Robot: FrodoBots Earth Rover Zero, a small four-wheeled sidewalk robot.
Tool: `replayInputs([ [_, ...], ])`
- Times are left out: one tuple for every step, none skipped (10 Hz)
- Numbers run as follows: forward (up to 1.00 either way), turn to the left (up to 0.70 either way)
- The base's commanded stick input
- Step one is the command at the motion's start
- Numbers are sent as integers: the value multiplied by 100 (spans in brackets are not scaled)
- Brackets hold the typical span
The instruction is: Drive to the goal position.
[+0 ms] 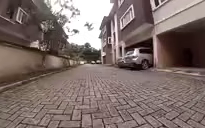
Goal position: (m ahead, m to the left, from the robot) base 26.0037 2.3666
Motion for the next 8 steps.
replayInputs([
  [70,0],
  [70,0],
  [70,0],
  [70,0],
  [70,0],
  [70,0],
  [70,0],
  [70,0],
])
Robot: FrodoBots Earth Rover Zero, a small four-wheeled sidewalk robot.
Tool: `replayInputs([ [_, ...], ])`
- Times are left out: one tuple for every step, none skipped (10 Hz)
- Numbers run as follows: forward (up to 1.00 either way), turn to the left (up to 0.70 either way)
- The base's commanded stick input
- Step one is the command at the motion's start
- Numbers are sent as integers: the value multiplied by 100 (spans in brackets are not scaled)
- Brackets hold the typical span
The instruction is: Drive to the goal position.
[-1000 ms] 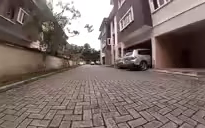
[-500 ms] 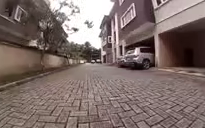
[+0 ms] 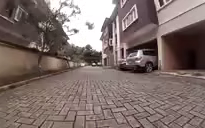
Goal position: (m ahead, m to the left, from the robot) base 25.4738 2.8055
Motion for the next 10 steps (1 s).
replayInputs([
  [70,0],
  [70,0],
  [70,0],
  [70,0],
  [70,0],
  [70,0],
  [70,0],
  [70,0],
  [70,0],
  [70,0],
])
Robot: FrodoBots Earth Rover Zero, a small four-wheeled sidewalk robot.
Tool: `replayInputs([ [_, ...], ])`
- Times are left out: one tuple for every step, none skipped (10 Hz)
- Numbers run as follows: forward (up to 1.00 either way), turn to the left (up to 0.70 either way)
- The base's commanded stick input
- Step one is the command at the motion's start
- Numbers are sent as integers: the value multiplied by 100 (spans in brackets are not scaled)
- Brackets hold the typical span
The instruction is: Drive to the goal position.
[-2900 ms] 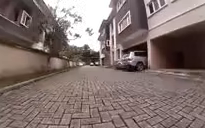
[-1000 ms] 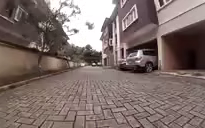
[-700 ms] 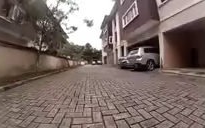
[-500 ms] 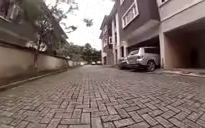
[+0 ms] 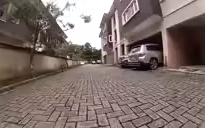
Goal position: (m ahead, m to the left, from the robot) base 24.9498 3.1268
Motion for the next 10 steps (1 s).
replayInputs([
  [70,0],
  [70,0],
  [70,0],
  [70,0],
  [70,0],
  [70,0],
  [70,0],
  [70,0],
  [70,0],
  [70,0],
])
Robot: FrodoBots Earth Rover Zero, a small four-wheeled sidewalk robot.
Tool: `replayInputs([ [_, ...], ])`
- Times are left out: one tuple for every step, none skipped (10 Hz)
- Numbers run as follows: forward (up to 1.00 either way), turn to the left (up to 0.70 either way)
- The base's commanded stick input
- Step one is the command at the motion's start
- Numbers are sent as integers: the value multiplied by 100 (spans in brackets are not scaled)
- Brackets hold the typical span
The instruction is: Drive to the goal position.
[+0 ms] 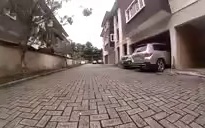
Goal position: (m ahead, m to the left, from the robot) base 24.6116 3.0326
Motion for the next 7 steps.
replayInputs([
  [70,0],
  [70,0],
  [70,0],
  [70,0],
  [70,0],
  [70,0],
  [70,0],
])
